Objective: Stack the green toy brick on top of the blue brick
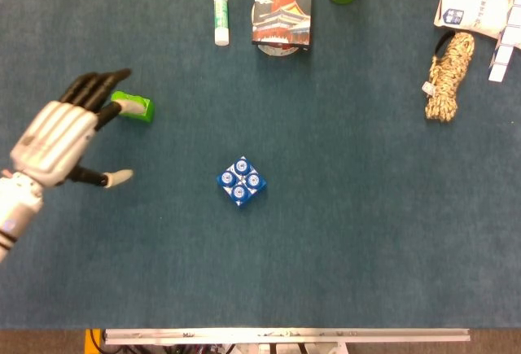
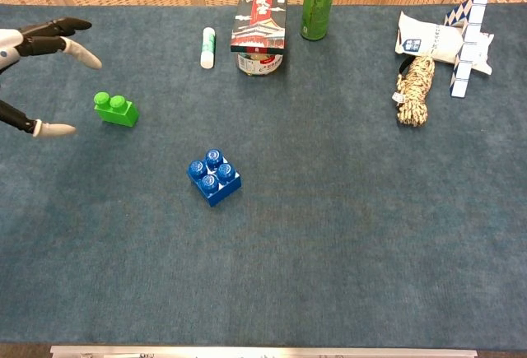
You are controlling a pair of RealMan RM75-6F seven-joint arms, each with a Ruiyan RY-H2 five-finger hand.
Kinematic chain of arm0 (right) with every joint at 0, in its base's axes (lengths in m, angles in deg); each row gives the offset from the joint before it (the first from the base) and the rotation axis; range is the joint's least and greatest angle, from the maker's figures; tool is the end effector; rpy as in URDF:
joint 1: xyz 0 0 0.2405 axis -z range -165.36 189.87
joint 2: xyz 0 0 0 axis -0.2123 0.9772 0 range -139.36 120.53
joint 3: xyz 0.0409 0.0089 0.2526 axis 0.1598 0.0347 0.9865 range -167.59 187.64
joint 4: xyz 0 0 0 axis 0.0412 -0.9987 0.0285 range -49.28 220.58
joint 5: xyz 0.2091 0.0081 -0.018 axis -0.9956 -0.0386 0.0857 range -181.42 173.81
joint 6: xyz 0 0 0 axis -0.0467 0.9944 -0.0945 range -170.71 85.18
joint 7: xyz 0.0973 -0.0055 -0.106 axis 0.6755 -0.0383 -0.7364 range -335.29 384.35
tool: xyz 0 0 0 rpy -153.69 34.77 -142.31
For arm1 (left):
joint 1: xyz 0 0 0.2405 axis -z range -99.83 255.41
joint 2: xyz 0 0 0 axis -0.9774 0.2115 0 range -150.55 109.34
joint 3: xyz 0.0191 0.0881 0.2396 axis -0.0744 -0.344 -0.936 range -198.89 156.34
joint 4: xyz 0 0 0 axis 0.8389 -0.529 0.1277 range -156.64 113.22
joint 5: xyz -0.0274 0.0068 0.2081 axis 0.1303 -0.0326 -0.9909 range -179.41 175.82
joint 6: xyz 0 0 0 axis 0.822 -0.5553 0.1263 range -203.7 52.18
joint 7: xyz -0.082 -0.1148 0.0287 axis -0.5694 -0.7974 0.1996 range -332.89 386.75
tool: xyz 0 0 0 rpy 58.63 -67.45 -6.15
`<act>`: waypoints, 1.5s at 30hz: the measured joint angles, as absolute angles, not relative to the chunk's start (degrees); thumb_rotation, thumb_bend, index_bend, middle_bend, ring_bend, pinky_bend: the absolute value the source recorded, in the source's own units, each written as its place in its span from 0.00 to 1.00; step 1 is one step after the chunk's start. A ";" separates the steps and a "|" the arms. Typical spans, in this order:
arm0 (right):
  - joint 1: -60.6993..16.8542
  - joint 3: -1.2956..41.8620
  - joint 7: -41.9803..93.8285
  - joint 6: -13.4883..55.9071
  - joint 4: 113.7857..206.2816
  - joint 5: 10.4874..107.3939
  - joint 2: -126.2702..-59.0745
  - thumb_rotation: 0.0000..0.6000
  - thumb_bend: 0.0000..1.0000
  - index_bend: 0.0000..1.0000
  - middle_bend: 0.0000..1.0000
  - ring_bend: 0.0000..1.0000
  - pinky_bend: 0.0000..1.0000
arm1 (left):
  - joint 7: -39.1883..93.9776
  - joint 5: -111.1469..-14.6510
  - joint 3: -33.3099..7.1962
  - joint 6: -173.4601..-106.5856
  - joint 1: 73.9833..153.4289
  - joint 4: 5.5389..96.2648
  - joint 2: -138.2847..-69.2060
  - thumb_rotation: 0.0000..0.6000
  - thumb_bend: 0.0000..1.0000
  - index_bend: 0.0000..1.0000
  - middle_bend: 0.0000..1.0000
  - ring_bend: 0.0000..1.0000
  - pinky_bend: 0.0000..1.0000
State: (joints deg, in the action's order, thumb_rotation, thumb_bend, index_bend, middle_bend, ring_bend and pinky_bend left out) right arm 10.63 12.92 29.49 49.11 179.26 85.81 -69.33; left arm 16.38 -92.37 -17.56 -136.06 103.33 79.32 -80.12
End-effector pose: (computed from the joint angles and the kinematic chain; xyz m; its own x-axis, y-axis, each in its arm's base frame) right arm -0.3057 -0.1628 0.1919 0.3627 0.0933 0.9272 -0.9299 -0.0300 0.3667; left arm -0.2170 0.2617 0.1122 0.3067 0.3364 0.8904 0.9121 -0.3713 -0.1739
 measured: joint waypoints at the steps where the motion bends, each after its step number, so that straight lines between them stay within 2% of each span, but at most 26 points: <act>1: 10.83 12.94 29.51 49.33 179.27 85.75 -69.29 1.00 0.63 0.12 0.26 0.15 0.24 | 16.22 -92.05 -17.42 -135.28 104.00 78.87 -80.72 1.00 0.13 0.24 0.00 0.00 0.00; 7: 11.45 13.03 29.46 49.77 179.36 85.49 -69.22 1.00 0.63 0.13 0.26 0.15 0.24 | 15.33 -90.25 -16.45 -132.03 107.45 76.09 -84.01 1.00 0.13 0.24 0.00 0.00 0.00; 14: 11.28 13.11 29.62 48.98 179.35 85.44 -69.11 1.00 0.63 0.13 0.26 0.15 0.24 | 19.07 -88.02 -15.15 -130.47 110.01 72.94 -86.99 1.00 0.13 0.18 0.00 0.00 0.00; 27: 10.97 13.26 29.27 47.97 179.28 85.34 -69.45 1.00 0.63 0.13 0.26 0.15 0.24 | 31.43 -82.97 -16.23 -124.45 113.81 66.57 -90.28 1.00 0.13 0.18 0.00 0.00 0.00; 33: 10.75 13.19 28.74 47.29 179.24 85.36 -69.73 1.00 0.63 0.13 0.26 0.15 0.24 | 33.02 -80.04 -16.26 -122.11 115.52 64.51 -91.62 1.00 0.13 0.22 0.00 0.00 0.00; 45: 10.54 13.10 28.36 46.58 179.20 85.38 -69.90 1.00 0.63 0.14 0.26 0.15 0.24 | 35.70 -75.22 -16.12 -117.23 118.77 61.95 -93.29 1.00 0.24 0.25 0.00 0.00 0.00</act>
State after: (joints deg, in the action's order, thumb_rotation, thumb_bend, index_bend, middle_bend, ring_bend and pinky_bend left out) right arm 10.54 13.10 28.36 46.58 179.20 85.38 -69.90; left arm 35.70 -75.22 -16.12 -117.23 118.77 61.95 -93.29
